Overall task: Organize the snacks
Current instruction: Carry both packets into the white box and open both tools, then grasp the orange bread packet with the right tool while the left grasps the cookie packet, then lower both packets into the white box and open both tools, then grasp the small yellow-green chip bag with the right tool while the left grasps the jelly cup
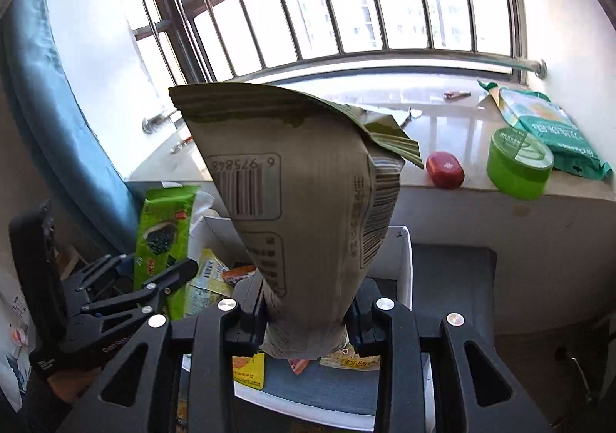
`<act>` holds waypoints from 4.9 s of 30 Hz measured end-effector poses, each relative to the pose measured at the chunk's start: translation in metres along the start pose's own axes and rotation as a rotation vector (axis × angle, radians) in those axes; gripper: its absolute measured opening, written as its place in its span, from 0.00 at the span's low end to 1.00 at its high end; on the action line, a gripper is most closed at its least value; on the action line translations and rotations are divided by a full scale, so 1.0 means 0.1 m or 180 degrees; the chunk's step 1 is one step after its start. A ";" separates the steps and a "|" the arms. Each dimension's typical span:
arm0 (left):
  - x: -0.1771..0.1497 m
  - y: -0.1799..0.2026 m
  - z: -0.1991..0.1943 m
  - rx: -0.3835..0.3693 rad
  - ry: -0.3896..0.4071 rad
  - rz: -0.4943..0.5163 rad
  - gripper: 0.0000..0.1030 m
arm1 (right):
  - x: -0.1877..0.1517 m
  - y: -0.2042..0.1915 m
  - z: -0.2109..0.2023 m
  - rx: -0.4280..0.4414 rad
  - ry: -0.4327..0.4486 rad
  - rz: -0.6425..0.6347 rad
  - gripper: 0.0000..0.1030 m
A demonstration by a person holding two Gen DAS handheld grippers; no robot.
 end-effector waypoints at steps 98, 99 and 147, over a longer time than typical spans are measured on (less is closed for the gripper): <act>-1.58 -0.29 -1.10 -0.0080 -0.0158 0.0065 0.76 | -1.67 -0.44 -1.40 -0.0040 0.0506 0.0242 0.13; -1.45 -0.24 -1.17 -0.0138 -0.0059 0.0073 0.76 | -1.57 -0.45 -1.40 -0.0025 0.0557 0.0210 0.13; -1.83 -0.41 -1.59 -0.0399 -0.0093 -0.0130 1.00 | -2.28 -0.44 -1.03 -0.0175 0.0129 0.0231 1.00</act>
Point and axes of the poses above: each gripper's, at about its wrist camera, not at the fingertips, and z roughly the way its jaws point, y to its right, x to its top, the point moved 7 cm from there along z, roughly the way its jaws point, and after that the axes turned 12 degrees about -z, right-handed, at the moved point
